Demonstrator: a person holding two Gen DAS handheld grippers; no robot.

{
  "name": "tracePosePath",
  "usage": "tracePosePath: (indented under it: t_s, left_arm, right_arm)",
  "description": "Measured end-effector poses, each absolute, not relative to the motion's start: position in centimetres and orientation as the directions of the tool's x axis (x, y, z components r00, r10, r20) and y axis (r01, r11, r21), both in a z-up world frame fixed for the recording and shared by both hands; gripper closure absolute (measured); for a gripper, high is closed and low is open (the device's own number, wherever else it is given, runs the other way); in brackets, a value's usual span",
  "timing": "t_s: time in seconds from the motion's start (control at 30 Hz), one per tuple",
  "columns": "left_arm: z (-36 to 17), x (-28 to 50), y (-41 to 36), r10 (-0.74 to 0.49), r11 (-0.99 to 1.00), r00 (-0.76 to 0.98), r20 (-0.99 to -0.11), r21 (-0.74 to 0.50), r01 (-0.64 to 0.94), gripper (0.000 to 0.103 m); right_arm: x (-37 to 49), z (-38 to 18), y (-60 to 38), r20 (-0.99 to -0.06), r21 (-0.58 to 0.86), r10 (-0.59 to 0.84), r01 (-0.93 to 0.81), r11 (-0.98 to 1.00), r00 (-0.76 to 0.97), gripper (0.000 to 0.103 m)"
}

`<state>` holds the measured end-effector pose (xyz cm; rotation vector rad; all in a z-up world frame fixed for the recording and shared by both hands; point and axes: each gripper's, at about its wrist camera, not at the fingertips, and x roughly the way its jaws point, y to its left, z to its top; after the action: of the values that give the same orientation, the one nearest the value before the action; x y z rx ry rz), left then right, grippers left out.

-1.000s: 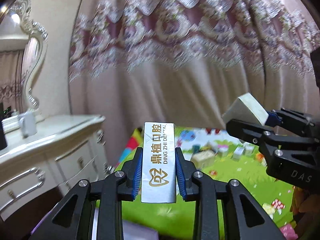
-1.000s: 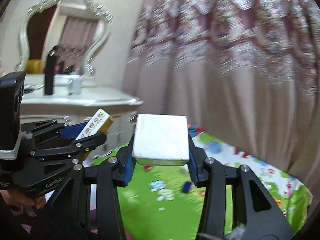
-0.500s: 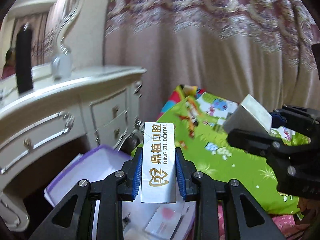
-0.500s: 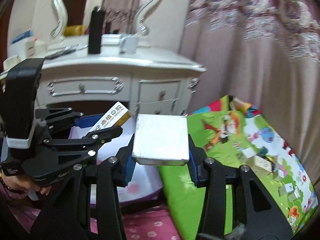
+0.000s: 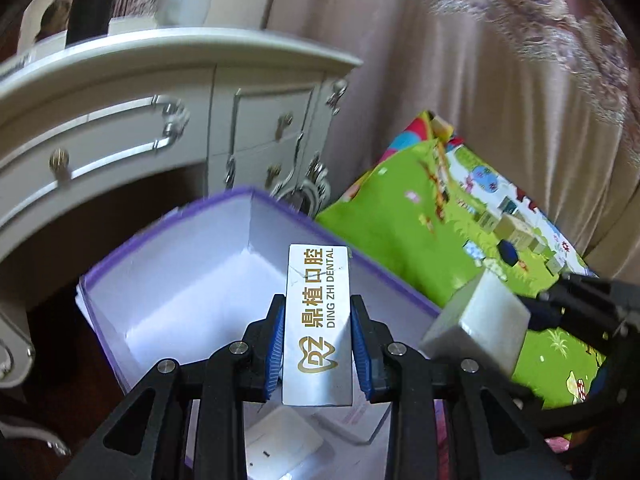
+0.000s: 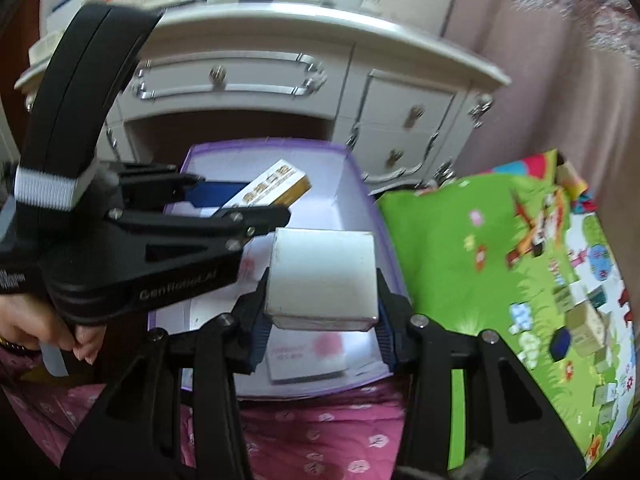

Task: Organize rigid objects
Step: 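Lower the DING ZHI DENTAL box and white cube box over the storage box, then open both grippers to drop the two boxes into the storage box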

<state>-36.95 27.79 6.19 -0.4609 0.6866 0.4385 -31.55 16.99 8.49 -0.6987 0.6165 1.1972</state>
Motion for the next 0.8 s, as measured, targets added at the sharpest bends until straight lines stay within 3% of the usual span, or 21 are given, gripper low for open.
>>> tracePosePath:
  t_s: [0.33, 0.37, 0.4, 0.43, 0.47, 0.6, 0.67, 0.73, 0.8]
  left_arm:
    - [4.0, -37.1, 29.0, 0.242, 0.76, 0.608, -0.756, -0.242, -0.604, 0.07]
    - [3.9, -36.9, 29.1, 0.262, 0.745, 0.584, -0.769, -0.223, -0.628, 0.059]
    - [3.8, -36.7, 29.2, 0.285, 0.733, 0.557, -0.78, -0.197, -0.651, 0.036]
    - [3.8, -36.5, 29.1, 0.319, 0.717, 0.523, -0.79, -0.16, -0.679, 0.026]
    - [4.0, -36.4, 29.0, 0.344, 0.709, 0.508, -0.789, -0.137, -0.692, 0.017]
    - [5.2, -35.0, 27.2, 0.355, 0.744, 0.528, -0.772, -0.108, -0.659, 0.017]
    - [5.6, -34.0, 26.0, 0.345, 0.775, 0.553, -0.759, -0.103, -0.624, 0.017]
    - [6.0, -32.7, 24.0, 0.33, 0.818, 0.592, -0.735, -0.09, -0.568, 0.017]
    - [6.2, -31.2, 22.0, 0.298, 0.862, 0.625, -0.722, -0.079, -0.501, 0.017]
  right_arm:
    - [-32.1, 5.3, 17.8, -0.781, -0.094, 0.604, -0.986, 0.139, 0.16, 0.054]
    - [-32.1, 5.1, 17.8, -0.781, -0.084, 0.607, -0.988, 0.129, 0.146, 0.05]
    - [-32.1, 4.8, 17.8, -0.784, -0.081, 0.605, -0.989, 0.122, 0.139, 0.046]
    - [-31.8, 4.6, 17.6, -0.785, -0.078, 0.604, -0.989, 0.125, 0.138, 0.035]
    - [-31.3, 4.7, 17.1, -0.778, -0.071, 0.612, -0.988, 0.14, 0.143, 0.031]
    - [-27.1, 6.1, 13.5, -0.729, -0.037, 0.645, -0.954, 0.296, 0.229, 0.026]
    - [-23.9, 6.6, 10.7, -0.706, -0.049, 0.626, -0.904, 0.426, 0.333, 0.015]
    - [-19.5, 6.5, 7.2, -0.699, -0.052, 0.552, -0.803, 0.594, 0.454, 0.008]
    - [-14.2, 5.4, 3.5, -0.733, -0.02, 0.45, -0.678, 0.734, 0.509, 0.008]
